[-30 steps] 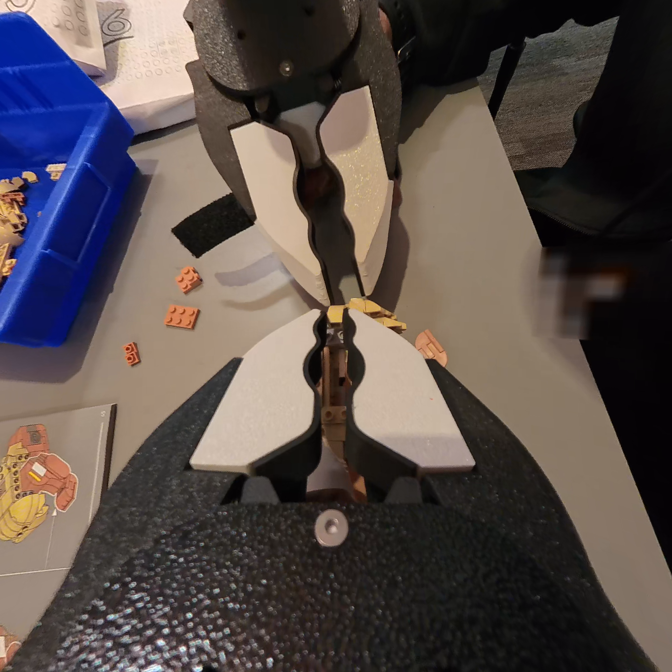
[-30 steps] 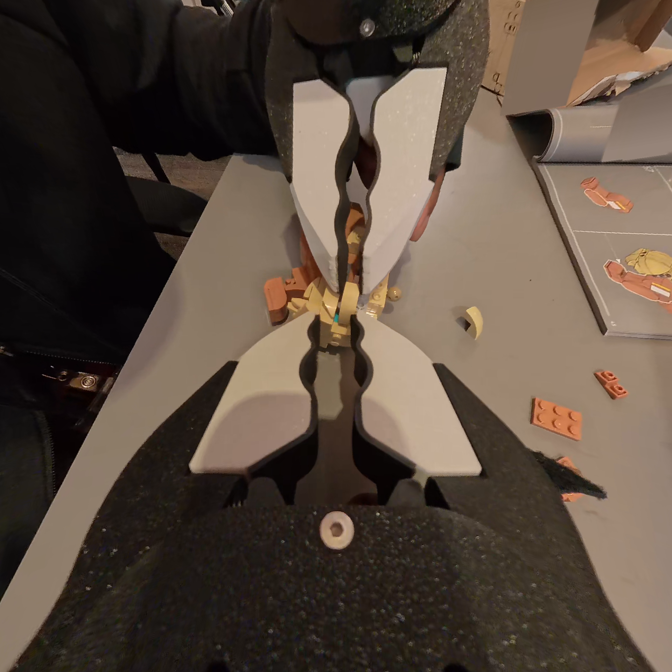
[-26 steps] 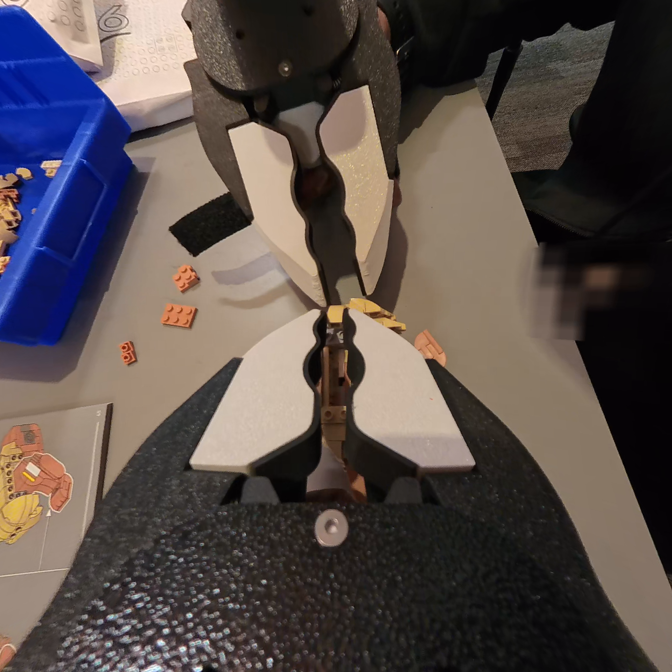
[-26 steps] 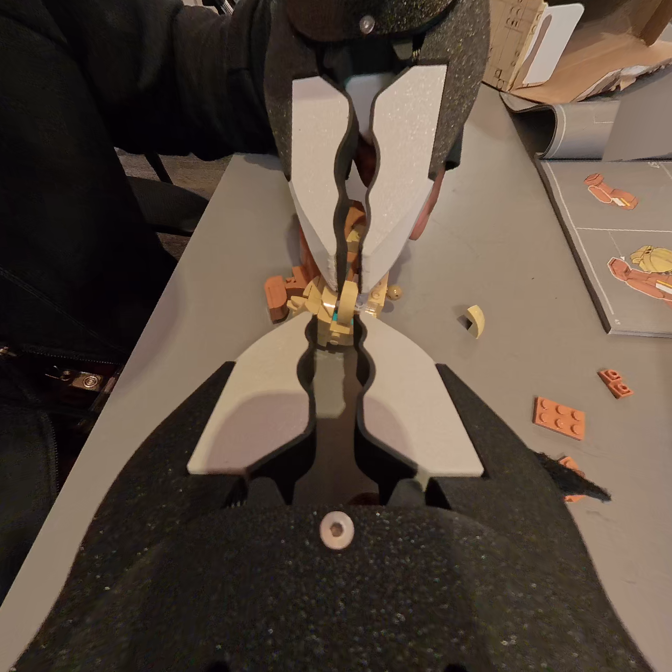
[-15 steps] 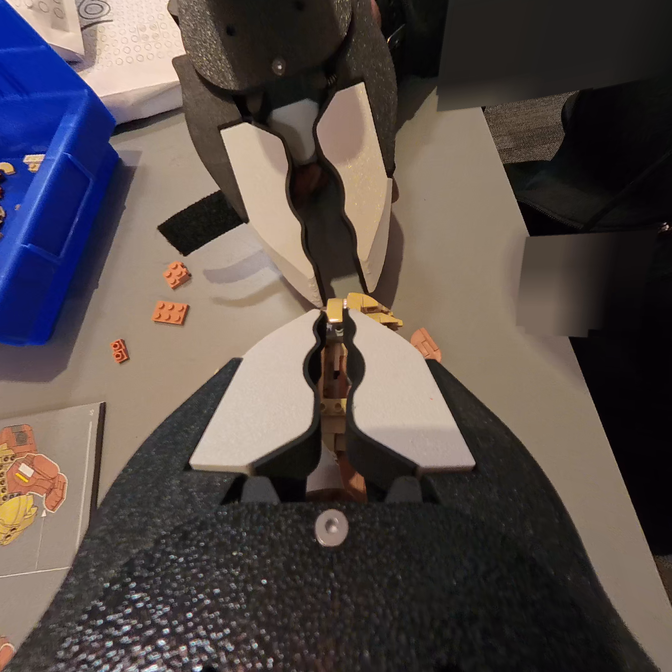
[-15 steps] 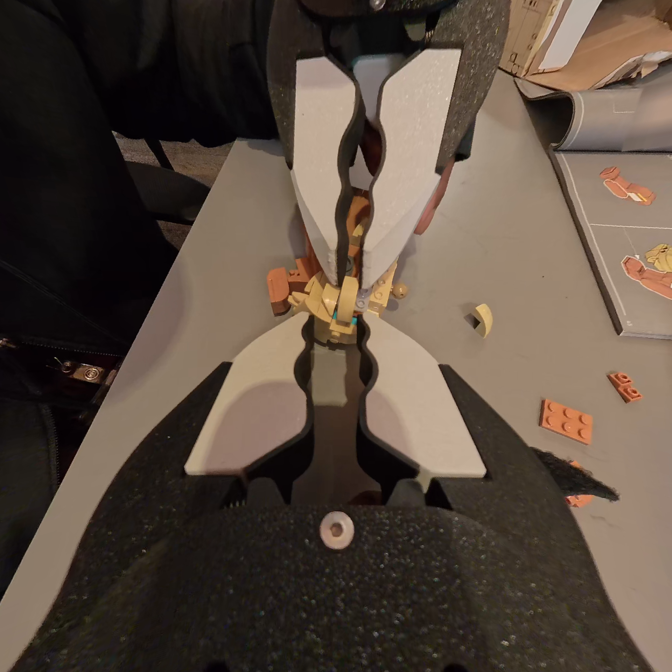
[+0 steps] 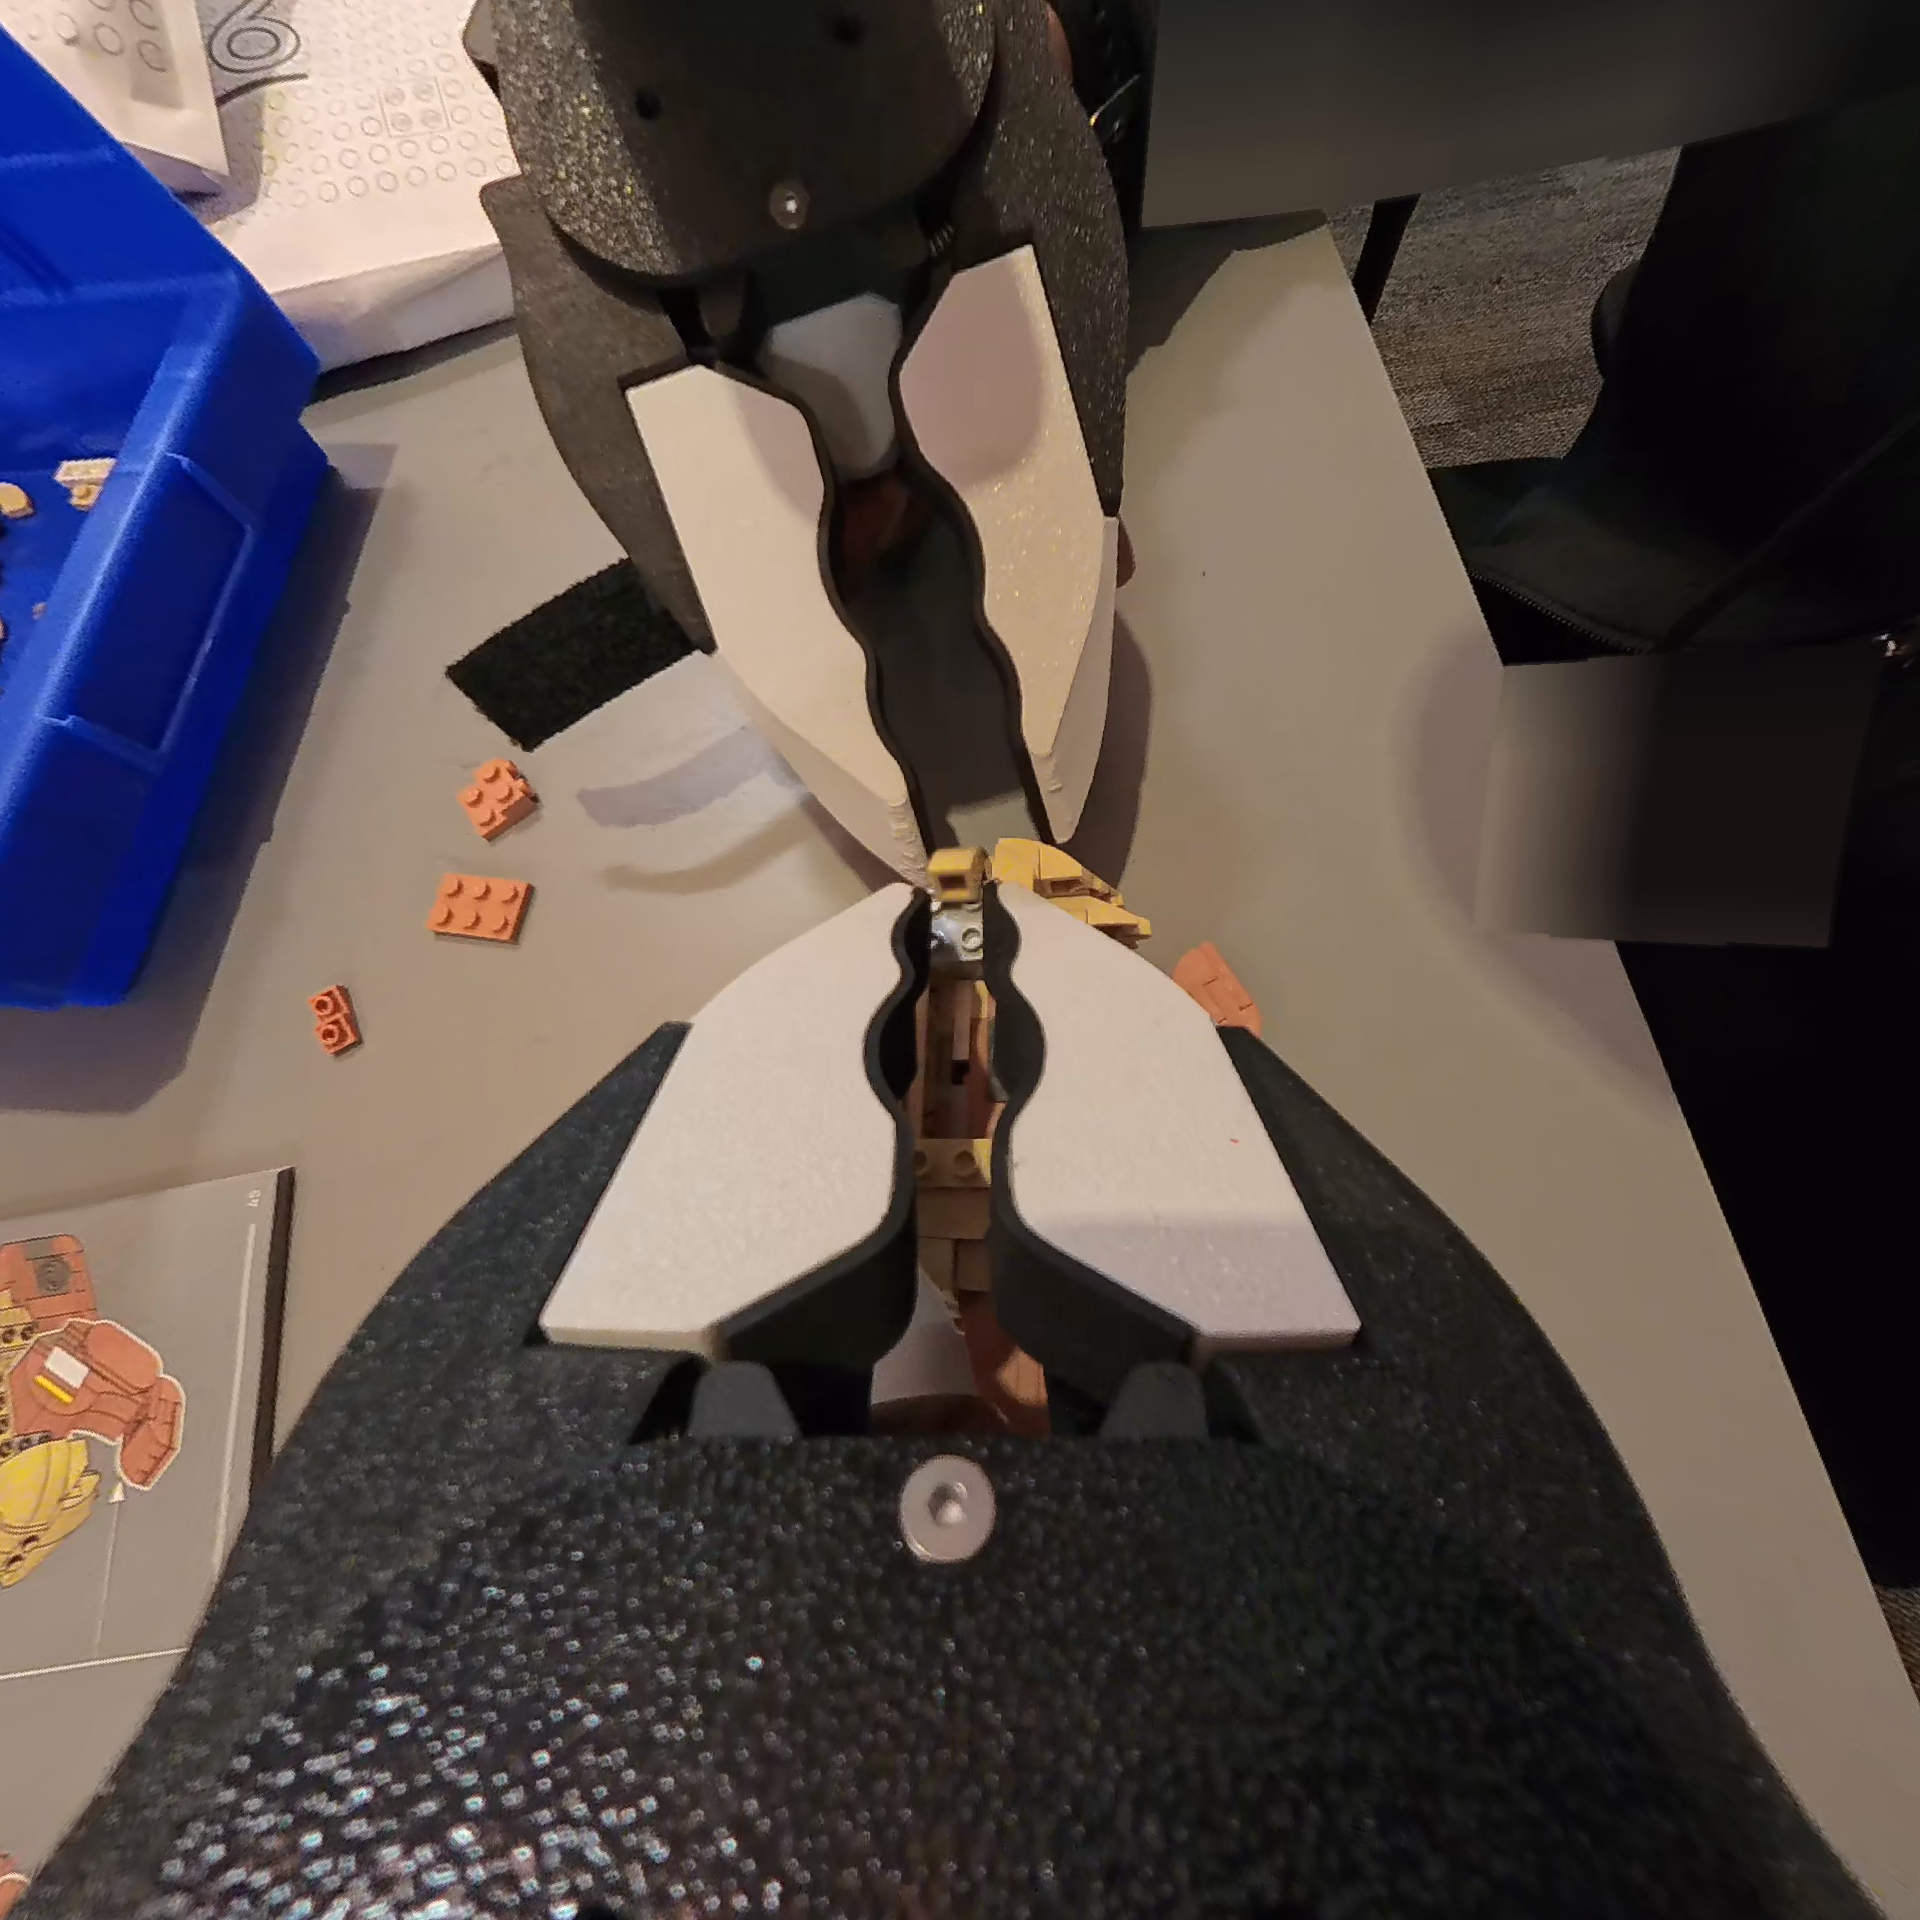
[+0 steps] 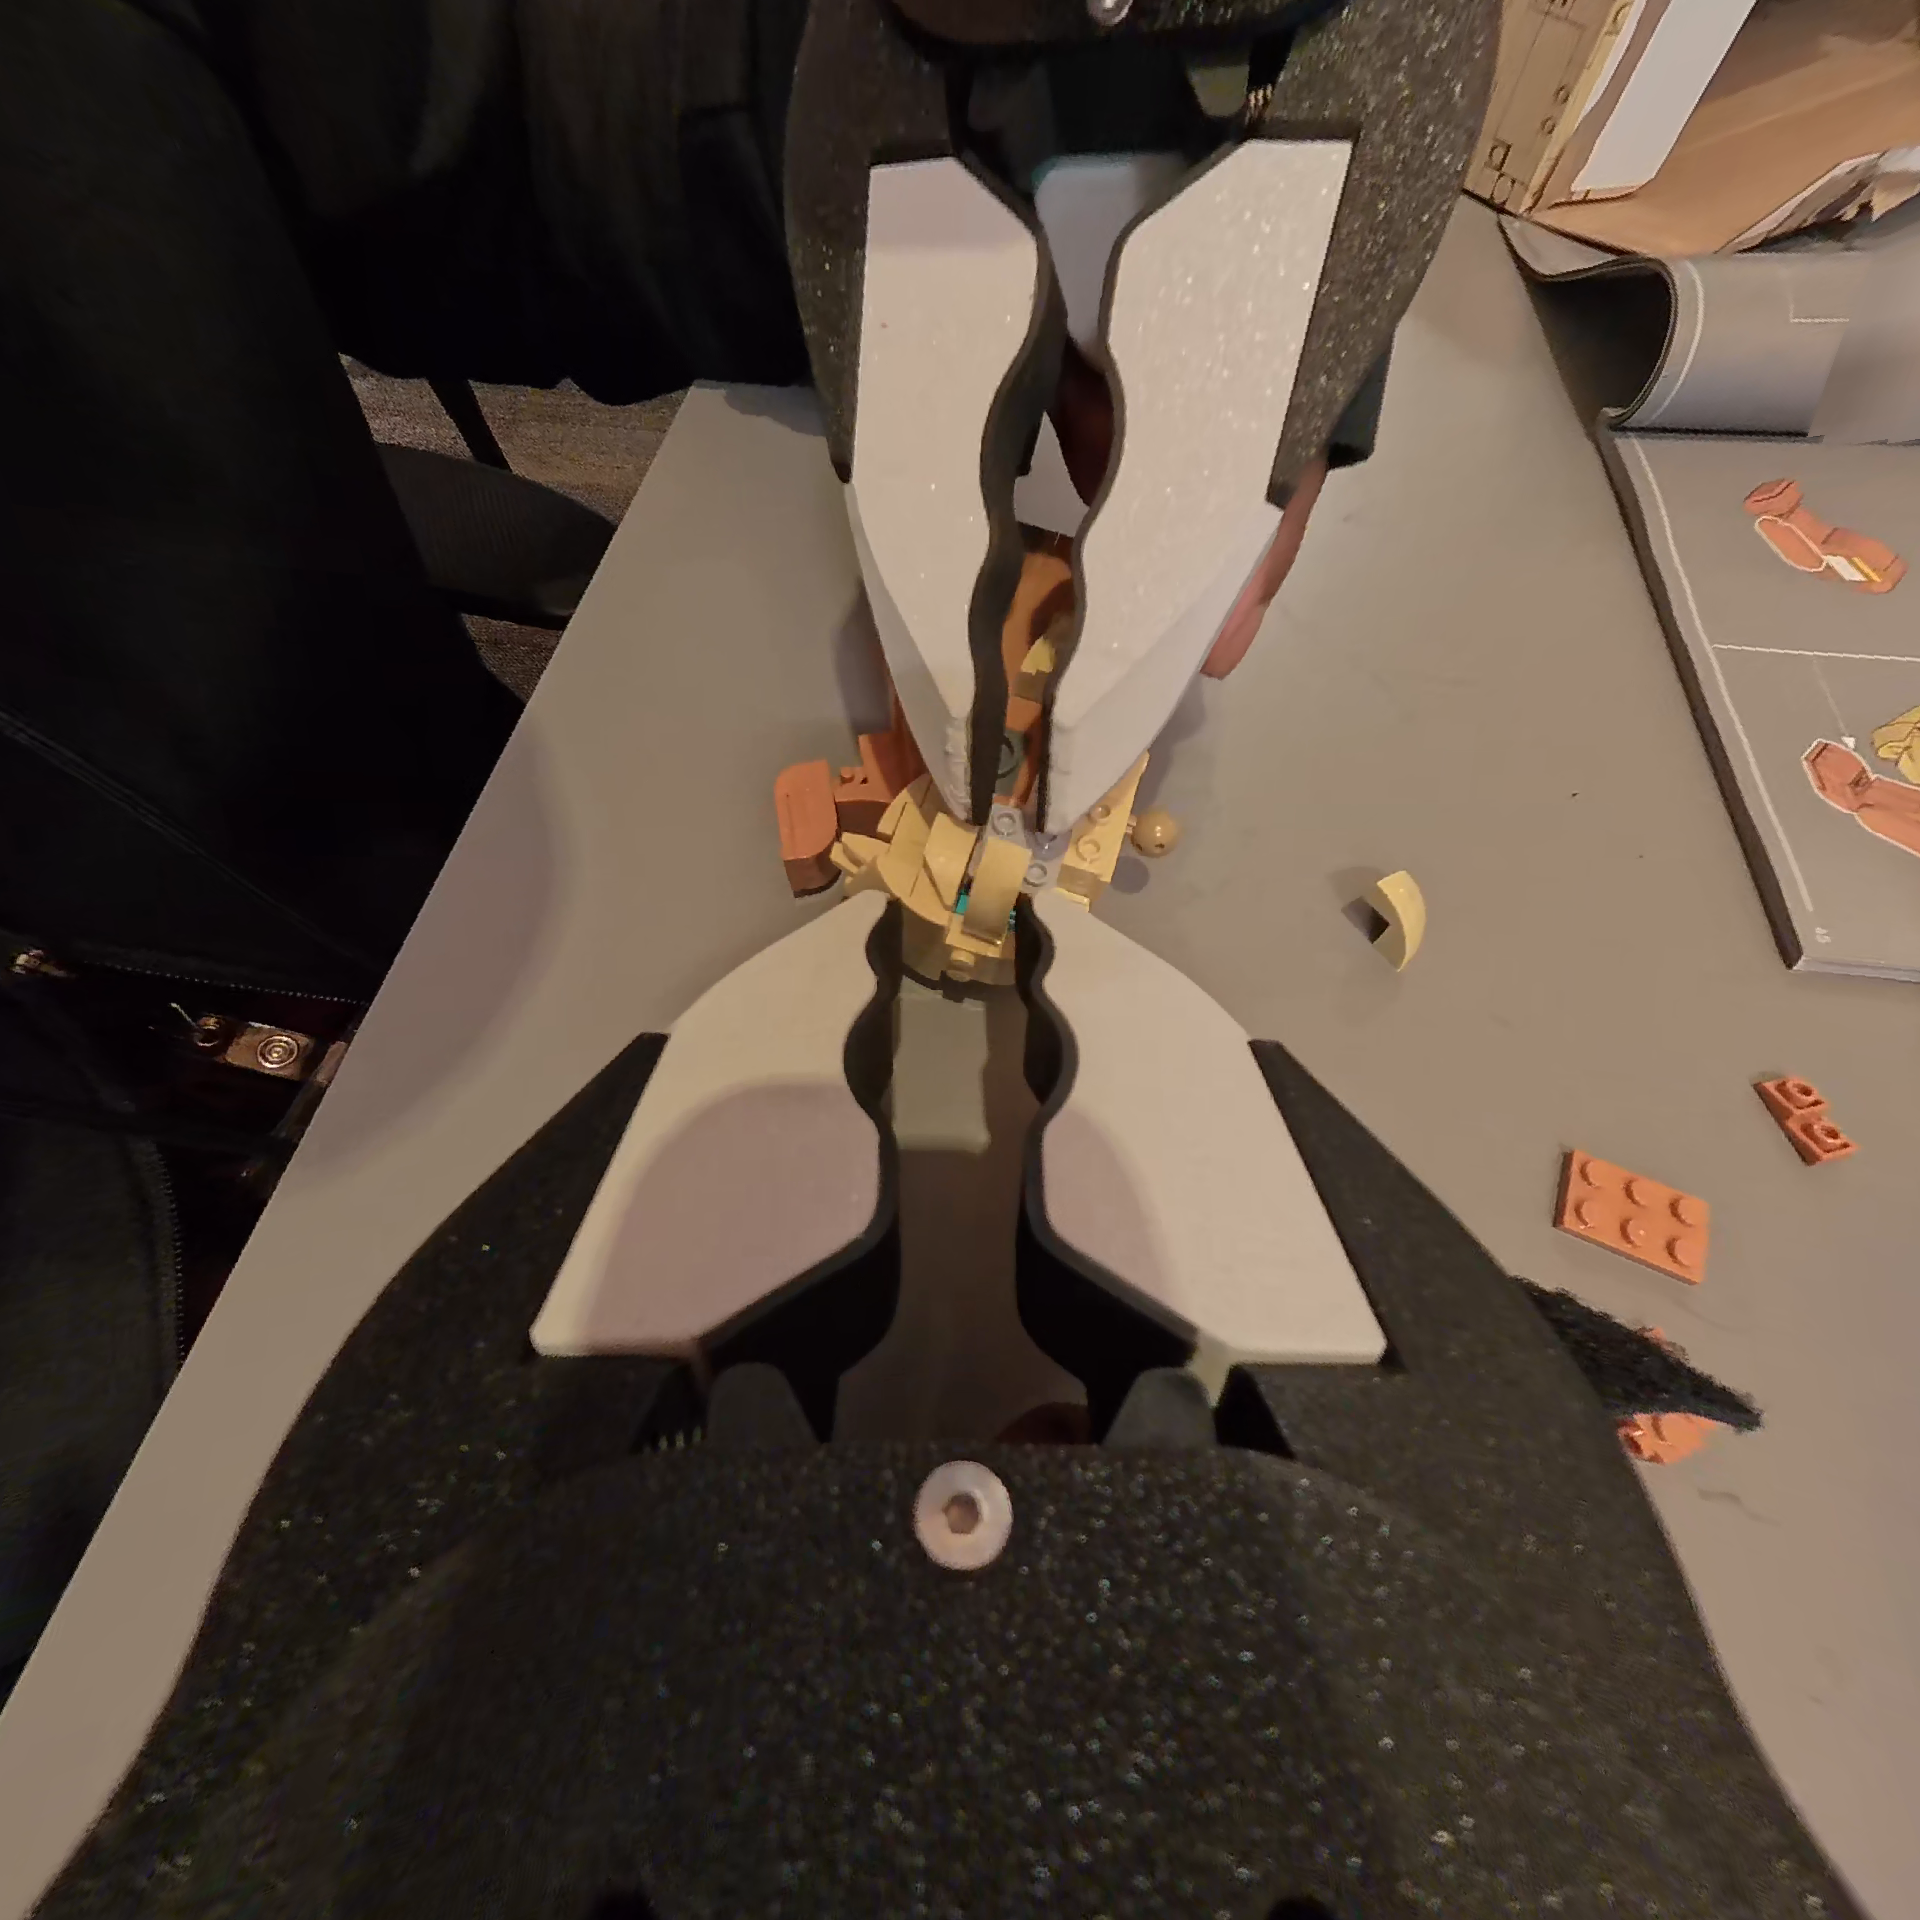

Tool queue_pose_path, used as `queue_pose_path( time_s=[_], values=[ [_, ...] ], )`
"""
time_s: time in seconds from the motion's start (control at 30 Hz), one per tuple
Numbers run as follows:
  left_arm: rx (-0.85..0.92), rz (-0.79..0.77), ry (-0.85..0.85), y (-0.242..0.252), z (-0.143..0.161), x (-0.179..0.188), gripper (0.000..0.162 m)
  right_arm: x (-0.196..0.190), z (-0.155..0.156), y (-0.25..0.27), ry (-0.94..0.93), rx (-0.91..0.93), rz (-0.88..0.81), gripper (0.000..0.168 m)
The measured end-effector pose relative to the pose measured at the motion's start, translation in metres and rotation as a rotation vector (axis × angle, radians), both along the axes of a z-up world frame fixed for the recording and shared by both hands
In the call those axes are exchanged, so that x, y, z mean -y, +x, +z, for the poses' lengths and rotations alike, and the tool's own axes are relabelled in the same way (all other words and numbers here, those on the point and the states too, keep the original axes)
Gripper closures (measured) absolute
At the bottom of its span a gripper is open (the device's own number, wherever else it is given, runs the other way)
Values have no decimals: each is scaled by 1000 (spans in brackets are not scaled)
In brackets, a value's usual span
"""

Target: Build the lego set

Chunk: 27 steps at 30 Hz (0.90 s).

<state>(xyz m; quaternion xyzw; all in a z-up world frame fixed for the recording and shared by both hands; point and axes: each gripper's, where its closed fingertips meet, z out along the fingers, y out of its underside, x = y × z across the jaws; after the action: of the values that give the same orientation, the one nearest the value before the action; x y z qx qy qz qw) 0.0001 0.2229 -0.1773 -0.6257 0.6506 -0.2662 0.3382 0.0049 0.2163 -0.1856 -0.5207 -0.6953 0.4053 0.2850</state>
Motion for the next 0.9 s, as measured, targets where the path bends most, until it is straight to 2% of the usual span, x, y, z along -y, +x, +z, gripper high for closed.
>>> queue_pose_path(
  time_s=[0.9],
  values=[
    [-65, 57, 29, -31, 3, -12, 149, 2, -1, -2, 42, -5, 6, 148]
  ],
)
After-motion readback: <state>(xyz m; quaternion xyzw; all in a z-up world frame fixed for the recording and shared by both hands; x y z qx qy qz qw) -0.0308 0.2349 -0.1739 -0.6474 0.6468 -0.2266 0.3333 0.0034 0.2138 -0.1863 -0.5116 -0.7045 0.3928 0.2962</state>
